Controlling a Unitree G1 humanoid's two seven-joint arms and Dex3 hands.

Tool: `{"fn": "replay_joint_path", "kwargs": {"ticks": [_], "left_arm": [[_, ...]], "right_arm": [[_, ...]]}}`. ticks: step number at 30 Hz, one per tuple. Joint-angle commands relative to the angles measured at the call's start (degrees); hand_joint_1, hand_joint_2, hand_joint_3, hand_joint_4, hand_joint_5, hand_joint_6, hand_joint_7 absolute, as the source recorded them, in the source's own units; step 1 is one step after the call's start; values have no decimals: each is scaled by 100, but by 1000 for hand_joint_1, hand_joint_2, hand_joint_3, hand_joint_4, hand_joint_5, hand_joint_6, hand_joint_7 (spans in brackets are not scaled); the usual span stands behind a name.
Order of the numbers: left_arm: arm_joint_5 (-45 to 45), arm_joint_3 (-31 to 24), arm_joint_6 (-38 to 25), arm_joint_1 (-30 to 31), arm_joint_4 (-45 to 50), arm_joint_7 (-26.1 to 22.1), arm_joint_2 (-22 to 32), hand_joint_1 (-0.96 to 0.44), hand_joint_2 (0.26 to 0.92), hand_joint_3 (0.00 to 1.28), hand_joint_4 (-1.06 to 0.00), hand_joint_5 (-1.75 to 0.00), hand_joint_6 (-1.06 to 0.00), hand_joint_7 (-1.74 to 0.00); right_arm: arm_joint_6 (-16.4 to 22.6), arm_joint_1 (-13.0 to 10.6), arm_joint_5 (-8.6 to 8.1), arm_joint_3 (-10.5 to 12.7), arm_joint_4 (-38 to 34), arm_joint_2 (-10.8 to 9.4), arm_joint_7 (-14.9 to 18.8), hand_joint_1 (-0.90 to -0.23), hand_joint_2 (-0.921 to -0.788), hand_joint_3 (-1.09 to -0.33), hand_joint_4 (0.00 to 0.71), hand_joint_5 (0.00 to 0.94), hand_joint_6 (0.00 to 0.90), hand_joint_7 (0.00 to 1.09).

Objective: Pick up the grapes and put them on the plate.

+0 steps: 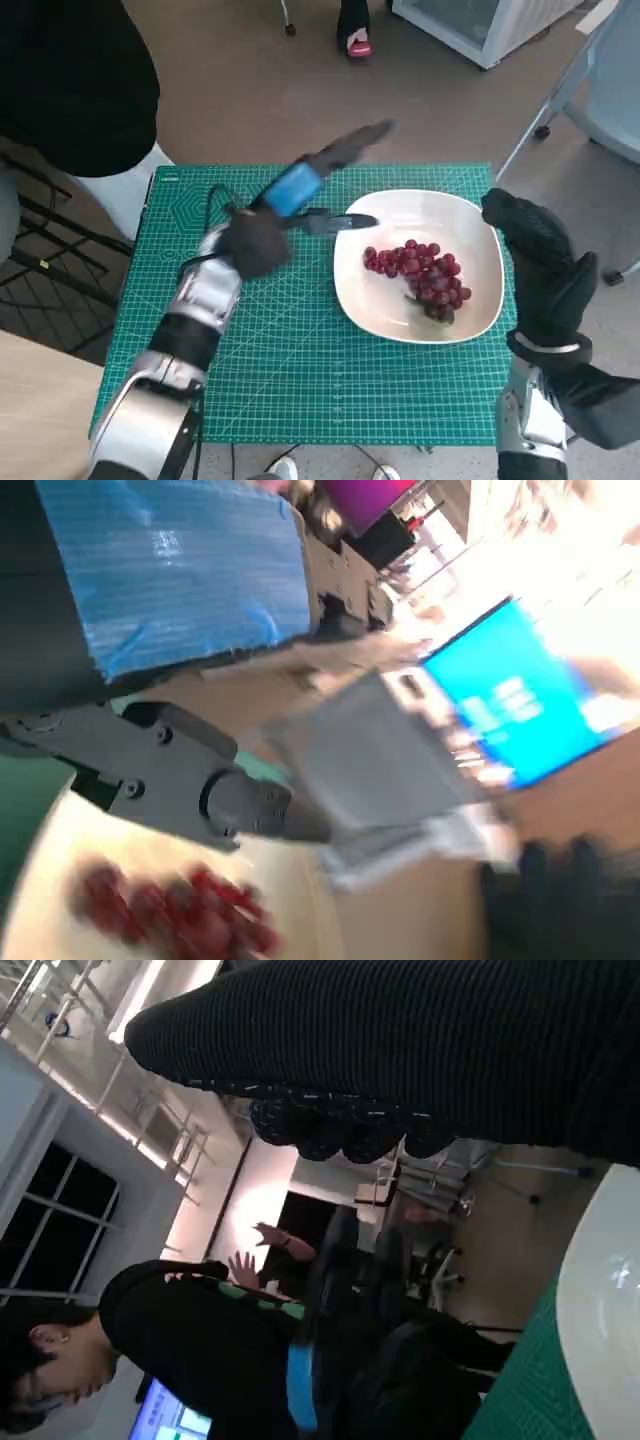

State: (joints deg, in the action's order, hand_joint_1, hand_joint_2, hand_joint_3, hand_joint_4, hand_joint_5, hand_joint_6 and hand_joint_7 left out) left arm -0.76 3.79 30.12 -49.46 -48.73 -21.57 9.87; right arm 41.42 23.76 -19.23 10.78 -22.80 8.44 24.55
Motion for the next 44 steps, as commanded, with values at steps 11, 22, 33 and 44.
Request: {"fn": "replay_joint_path", "kwargs": {"ticks": [11, 22, 33, 44], "left_arm": [[-1262, -961, 1171, 1197, 407, -534, -254, -497, 921, 308, -92, -5, -187, -1], [-1861, -1192, 613, 1936, 1342, -973, -167, -507, 921, 349, -128, -14, -185, -1], [-2210, -1382, 46, 2444, 2044, -1165, -75, -509, 921, 358, -135, -10, -182, -2], [-2197, -1450, -57, 2638, 2210, -1087, -131, -517, 921, 354, -144, -7, -192, -6]], "right_arm": [[-128, 182, -85, -119, -236, -62, 243, -638, -921, -754, 335, 2, 92, 208], [-138, 225, -115, -174, -277, -79, 347, -637, -921, -757, 334, 1, 91, 208], [-147, 295, -154, -176, -397, -123, 454, -644, -921, -756, 337, 2, 92, 211], [-162, 283, -119, -202, -333, -161, 438, -651, -921, -754, 342, 4, 95, 215]]}}
